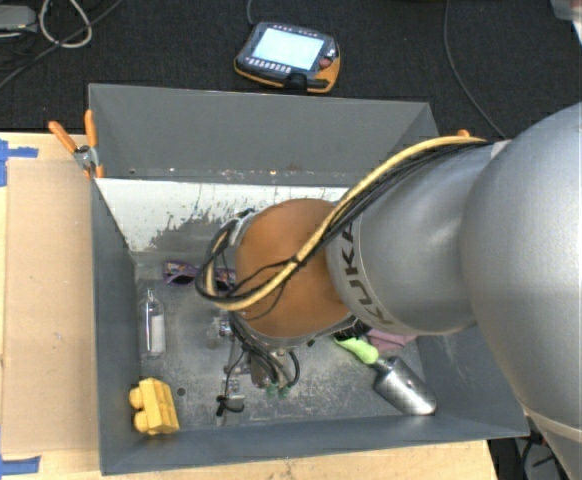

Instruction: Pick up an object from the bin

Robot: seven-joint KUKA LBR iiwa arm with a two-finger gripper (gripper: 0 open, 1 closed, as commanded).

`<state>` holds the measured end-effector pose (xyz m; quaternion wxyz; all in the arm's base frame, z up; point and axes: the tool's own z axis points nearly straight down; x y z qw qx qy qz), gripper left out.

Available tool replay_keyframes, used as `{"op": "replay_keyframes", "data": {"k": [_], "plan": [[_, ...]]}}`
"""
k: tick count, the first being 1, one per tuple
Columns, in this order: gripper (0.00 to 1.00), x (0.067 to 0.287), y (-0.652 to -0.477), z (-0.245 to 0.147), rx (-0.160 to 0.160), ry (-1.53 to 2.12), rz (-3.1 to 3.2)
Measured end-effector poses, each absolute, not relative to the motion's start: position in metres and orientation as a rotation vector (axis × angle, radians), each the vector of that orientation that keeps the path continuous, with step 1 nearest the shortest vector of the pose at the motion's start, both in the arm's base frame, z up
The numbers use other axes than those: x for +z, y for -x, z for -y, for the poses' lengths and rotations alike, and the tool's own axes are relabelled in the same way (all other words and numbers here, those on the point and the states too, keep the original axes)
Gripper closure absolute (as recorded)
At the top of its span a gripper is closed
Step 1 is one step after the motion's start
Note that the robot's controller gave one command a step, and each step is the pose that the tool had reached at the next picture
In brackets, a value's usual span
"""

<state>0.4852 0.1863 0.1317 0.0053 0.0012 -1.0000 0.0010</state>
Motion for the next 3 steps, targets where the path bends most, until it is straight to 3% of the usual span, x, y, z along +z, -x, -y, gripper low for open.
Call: {"op": "replay_keyframes", "data": {"k": [1, 2, 3], "plan": [[0.00, 0.136, -0.488, -0.185, 0.001, 0.006, 3.139], [0.00, 0.069, -0.586, -0.127, 0.003, 0.086, 3.135], [0.00, 0.101, -0.600, -0.239, -0.011, 0.008, 3.142]]}}
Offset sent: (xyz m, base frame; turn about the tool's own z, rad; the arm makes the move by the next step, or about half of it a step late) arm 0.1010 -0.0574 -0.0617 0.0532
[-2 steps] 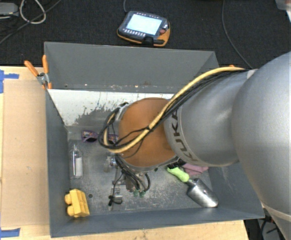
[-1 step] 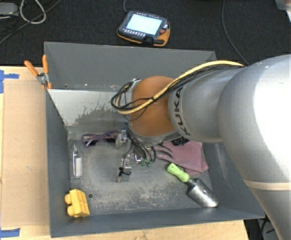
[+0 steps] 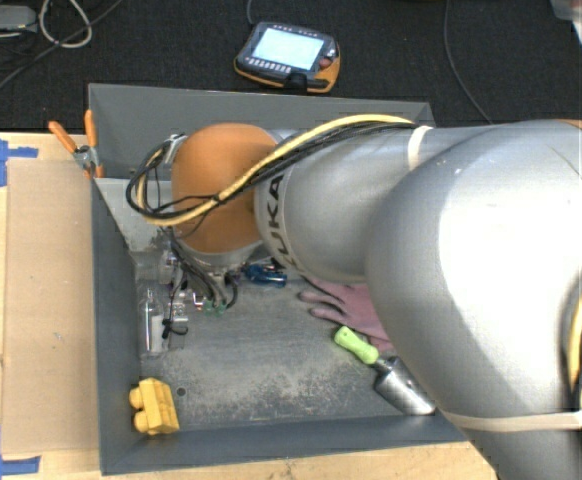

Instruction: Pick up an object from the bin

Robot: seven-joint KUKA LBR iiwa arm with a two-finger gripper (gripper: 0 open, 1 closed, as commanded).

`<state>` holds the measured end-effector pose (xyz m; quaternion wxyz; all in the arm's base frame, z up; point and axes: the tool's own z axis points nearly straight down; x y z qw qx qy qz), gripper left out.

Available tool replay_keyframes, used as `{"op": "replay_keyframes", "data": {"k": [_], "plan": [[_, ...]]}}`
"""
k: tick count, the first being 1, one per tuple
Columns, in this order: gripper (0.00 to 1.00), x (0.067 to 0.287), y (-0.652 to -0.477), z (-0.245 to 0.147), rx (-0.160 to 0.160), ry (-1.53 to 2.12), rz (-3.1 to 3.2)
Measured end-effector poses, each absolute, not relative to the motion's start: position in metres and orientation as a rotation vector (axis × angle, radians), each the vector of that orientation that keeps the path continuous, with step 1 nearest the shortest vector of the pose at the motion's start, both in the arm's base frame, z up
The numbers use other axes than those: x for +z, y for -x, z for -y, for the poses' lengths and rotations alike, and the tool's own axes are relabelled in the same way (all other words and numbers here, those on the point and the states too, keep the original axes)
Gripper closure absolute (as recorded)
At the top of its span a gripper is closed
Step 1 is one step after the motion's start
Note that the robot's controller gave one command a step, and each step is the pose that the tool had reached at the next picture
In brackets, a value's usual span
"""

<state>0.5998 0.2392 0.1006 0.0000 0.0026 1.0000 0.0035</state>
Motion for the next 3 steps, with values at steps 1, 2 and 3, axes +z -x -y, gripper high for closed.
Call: {"op": "replay_keyframes", "data": {"k": [1, 2, 3], "plan": [[0.00, 0.100, -0.622, -0.196, -0.006, 0.067, -3.148], [0.00, 0.071, -0.622, -0.198, 0.012, -0.153, -3.135], [1.00, 0.071, -0.624, -0.198, -0.002, -0.355, -3.125]]}}
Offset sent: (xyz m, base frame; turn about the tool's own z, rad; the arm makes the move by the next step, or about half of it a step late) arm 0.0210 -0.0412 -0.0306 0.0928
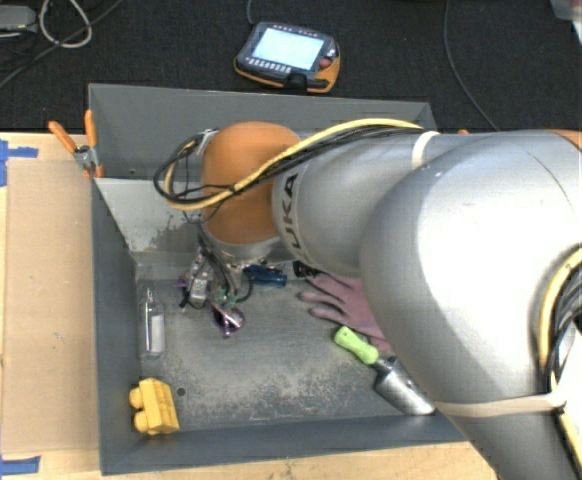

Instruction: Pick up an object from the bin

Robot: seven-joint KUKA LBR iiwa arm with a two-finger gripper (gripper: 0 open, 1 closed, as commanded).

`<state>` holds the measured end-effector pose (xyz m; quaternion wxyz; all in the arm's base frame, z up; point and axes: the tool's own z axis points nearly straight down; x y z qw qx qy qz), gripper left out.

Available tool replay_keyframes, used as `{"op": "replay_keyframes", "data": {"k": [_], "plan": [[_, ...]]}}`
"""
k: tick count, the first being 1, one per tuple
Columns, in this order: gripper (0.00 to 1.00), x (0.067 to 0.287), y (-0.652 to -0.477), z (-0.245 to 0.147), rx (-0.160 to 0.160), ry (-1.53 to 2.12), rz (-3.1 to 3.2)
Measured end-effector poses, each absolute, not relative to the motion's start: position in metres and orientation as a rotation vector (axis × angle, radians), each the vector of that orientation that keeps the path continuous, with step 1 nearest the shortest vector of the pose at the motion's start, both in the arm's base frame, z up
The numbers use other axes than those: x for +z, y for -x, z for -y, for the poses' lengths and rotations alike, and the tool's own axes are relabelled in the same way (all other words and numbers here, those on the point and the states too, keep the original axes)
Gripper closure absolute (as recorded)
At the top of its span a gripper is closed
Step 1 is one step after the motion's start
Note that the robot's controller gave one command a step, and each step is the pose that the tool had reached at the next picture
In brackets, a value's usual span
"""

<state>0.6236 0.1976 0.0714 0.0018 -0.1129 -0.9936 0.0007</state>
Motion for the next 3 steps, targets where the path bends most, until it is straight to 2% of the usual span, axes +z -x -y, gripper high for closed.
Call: {"op": "replay_keyframes", "data": {"k": [1, 3], "plan": [[1.00, 0.071, -0.624, -0.197, 0.002, 0.356, 3.117], [1.00, 0.122, -0.622, -0.196, 0.005, 0.358, 3.111]]}}
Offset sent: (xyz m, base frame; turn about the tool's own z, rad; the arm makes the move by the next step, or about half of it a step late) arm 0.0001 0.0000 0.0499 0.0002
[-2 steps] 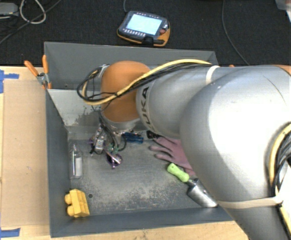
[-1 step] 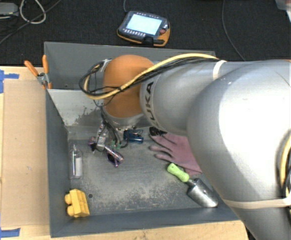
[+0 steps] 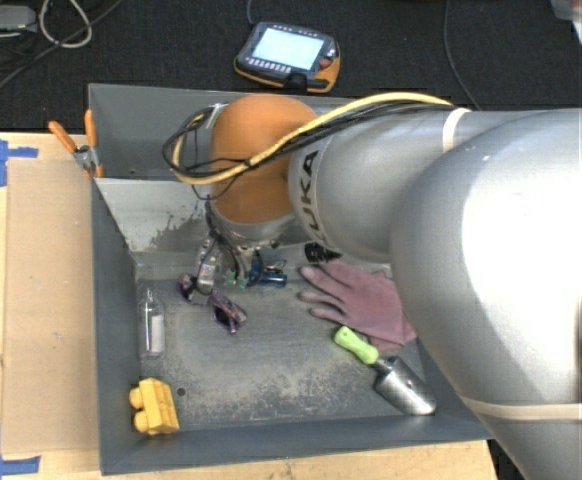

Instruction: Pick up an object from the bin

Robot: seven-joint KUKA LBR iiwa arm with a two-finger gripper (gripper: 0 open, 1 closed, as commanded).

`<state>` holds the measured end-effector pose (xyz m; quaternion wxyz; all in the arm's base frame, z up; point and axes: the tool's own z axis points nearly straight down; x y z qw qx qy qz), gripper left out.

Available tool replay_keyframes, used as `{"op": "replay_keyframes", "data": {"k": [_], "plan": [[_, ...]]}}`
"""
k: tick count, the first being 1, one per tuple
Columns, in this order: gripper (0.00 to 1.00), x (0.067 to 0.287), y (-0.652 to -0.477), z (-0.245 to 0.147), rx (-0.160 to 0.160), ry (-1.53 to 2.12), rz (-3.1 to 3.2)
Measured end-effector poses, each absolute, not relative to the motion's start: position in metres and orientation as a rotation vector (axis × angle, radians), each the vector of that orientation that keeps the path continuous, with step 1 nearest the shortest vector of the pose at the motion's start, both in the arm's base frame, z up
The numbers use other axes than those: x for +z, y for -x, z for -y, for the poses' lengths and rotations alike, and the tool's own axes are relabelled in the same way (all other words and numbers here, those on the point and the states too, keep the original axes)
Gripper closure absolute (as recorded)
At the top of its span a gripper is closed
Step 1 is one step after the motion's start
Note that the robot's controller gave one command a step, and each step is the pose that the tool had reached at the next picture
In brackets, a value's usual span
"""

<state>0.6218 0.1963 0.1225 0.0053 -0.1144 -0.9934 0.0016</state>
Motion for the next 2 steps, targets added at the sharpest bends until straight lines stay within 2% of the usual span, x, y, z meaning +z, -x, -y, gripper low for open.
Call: {"op": "replay_keyframes", "data": {"k": [1, 2], "plan": [[1.00, 0.147, -0.623, -0.196, 0.001, 0.360, 3.115], [1.00, 0.163, -0.623, -0.196, 0.002, 0.361, 3.112]]}}
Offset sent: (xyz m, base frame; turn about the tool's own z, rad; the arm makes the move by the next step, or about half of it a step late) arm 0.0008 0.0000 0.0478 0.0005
